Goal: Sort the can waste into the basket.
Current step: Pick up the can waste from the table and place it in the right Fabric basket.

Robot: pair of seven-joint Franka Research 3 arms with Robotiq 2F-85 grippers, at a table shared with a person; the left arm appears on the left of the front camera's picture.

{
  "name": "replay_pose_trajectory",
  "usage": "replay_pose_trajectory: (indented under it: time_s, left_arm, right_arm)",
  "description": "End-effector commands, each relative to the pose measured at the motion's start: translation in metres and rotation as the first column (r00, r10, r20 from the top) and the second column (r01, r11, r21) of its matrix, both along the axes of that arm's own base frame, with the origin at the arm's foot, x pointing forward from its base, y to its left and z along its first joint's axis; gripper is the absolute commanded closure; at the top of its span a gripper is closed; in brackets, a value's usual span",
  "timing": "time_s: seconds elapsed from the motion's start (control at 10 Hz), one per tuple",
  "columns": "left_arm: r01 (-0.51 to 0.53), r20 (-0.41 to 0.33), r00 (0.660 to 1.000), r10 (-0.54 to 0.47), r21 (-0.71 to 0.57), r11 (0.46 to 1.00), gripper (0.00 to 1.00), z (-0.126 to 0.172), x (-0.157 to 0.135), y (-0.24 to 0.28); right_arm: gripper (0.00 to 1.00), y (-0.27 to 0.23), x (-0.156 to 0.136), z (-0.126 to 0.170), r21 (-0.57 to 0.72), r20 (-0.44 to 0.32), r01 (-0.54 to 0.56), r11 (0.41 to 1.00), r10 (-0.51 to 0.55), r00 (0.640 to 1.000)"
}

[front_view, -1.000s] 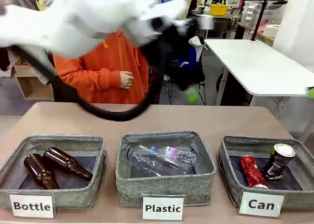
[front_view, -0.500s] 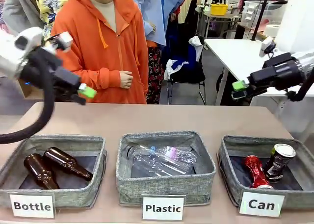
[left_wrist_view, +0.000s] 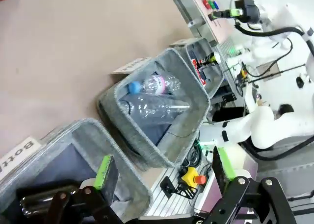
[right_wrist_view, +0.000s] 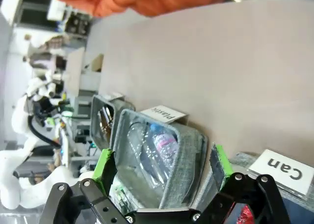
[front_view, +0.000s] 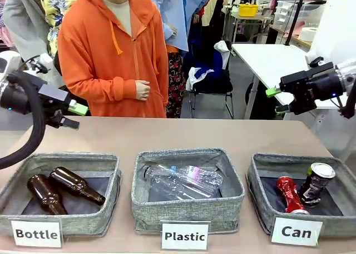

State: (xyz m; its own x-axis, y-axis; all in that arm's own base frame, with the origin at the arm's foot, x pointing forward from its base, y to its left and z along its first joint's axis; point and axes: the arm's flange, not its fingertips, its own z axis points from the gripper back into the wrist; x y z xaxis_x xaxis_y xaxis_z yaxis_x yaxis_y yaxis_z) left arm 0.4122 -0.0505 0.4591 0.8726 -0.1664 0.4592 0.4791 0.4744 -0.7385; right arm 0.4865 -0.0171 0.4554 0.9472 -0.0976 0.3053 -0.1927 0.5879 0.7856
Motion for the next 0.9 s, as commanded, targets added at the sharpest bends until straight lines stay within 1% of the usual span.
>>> replay_pose_trajectory:
  time_s: [0.0, 0.8]
  left_arm:
    - [0.020, 0.020, 1.000, -0.021, 0.020, 1.000, 0.00, 0.0075, -0.0001, -0.0056]
    - [0.020, 0.020, 1.000, -0.021, 0.020, 1.000, 0.00, 0.0075, -0.0001, -0.0056]
  right_arm:
    - [0.00, 0.0106, -0.0042, -0.0049, 0.039, 0.035, -0.068, 0.997, 0.067, 0.997]
    - [0.00, 0.0106, -0.0042, -0.0049, 0.039, 0.035, -0.068, 0.997, 0.067, 0.997]
